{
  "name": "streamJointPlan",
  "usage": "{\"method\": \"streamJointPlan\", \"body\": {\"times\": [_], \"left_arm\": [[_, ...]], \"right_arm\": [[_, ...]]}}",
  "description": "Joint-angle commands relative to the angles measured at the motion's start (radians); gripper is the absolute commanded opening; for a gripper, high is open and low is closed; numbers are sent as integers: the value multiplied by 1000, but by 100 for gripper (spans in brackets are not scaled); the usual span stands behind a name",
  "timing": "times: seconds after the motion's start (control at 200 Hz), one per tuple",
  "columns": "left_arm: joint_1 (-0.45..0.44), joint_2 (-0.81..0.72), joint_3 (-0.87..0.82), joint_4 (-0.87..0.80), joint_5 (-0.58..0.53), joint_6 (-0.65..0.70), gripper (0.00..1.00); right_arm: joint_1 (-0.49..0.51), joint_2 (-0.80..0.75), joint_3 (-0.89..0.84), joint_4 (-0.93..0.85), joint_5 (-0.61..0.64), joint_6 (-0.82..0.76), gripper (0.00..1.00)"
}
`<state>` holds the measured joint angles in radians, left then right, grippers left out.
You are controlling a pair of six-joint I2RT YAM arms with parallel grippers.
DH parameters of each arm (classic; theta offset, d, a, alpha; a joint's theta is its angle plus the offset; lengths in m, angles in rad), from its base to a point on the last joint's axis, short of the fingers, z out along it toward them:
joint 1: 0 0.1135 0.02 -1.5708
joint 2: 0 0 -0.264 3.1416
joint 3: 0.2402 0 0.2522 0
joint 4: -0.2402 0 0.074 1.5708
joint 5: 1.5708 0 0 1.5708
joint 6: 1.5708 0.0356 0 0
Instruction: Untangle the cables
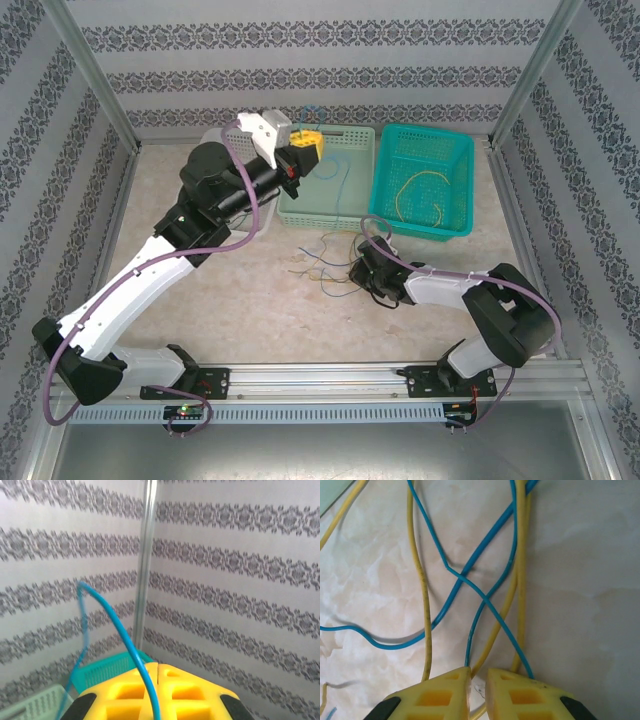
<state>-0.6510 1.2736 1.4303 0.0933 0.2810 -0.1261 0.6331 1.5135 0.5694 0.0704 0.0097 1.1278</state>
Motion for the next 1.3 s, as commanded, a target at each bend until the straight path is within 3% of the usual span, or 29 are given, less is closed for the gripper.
{"method": "streamJointPlan", "body": {"times": [0.0,0.21,0.385,0.54,0.709,0.809,1.064,1.194,1.299], "left_arm": [[22,2,82,8,-25,50,0],[42,40,206,-9,-19,67,0],[87,160,290,-72,4,72,0],[190,321,345,-92,95,-44,1],[250,529,465,-183,170,-9,4],[269,663,582,-260,263,-4,4],[273,874,706,-404,351,12,3],[273,924,702,-488,329,-10,3],[273,949,695,-550,253,-59,15]], "right_arm": [[11,82,-38,-97,-9,16,19],[9,92,-50,-79,-9,28,19],[9,66,-24,-89,-10,-11,21],[9,52,3,-110,-15,-42,22],[8,54,1,-107,-14,-42,23],[5,63,0,-109,-17,-41,23],[1,67,3,-128,-15,-35,24],[-3,60,9,-148,-10,-41,24],[-8,59,14,-162,-4,-42,25]]}}
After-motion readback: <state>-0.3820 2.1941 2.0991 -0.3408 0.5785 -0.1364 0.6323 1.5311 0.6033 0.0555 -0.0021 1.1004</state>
